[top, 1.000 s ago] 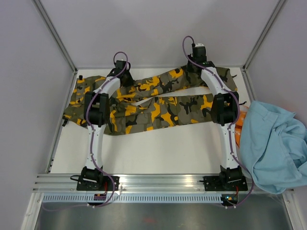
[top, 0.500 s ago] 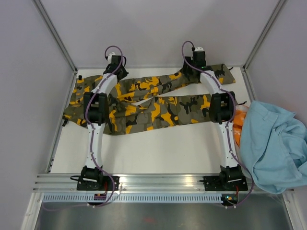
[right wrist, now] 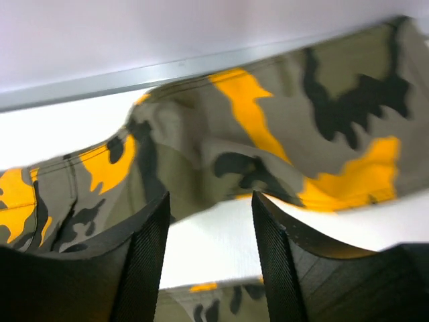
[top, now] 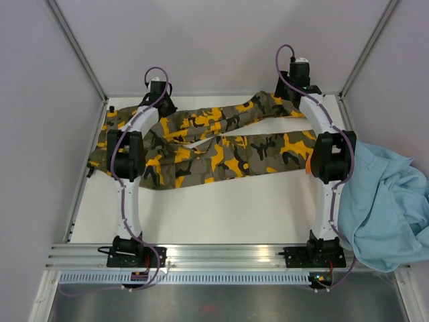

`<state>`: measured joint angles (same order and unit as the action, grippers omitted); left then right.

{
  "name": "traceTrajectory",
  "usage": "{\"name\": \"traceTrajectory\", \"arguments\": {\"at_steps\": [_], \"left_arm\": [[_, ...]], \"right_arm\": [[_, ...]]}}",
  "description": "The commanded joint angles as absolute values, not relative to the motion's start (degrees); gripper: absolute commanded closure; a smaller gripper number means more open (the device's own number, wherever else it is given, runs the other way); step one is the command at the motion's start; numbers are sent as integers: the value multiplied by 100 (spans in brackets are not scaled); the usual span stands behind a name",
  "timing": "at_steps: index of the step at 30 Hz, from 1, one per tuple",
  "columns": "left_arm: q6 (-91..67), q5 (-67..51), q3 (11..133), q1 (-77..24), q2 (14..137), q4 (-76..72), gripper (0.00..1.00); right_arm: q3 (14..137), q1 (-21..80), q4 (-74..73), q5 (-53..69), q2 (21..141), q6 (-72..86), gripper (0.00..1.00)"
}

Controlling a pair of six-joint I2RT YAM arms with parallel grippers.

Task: Fold and stack the trousers
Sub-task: Flatten the trousers out

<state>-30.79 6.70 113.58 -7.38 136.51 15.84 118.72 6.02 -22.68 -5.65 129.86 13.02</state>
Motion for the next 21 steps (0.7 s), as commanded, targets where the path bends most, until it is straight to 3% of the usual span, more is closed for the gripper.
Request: {"name": "traceTrajectory", "arguments": {"at_steps": [1, 6, 14, 21], "left_arm": [[-2567, 255, 10365, -1063, 11800, 898, 77], [-2443, 334, 9300, -1520, 11005, 975, 68], [-2839, 229, 8113, -1687, 10398, 765, 67], [-2900, 246, 7840, -1696, 10213, 730, 67]], "right_arm": [[11199, 45, -2348, -695, 12560, 2116, 44], [9950, -246, -1680, -300, 12366, 2968, 46], [9247, -229, -379, 439, 12779, 4612, 52], [8702, -36, 920, 545, 13060, 5923, 40]]}}
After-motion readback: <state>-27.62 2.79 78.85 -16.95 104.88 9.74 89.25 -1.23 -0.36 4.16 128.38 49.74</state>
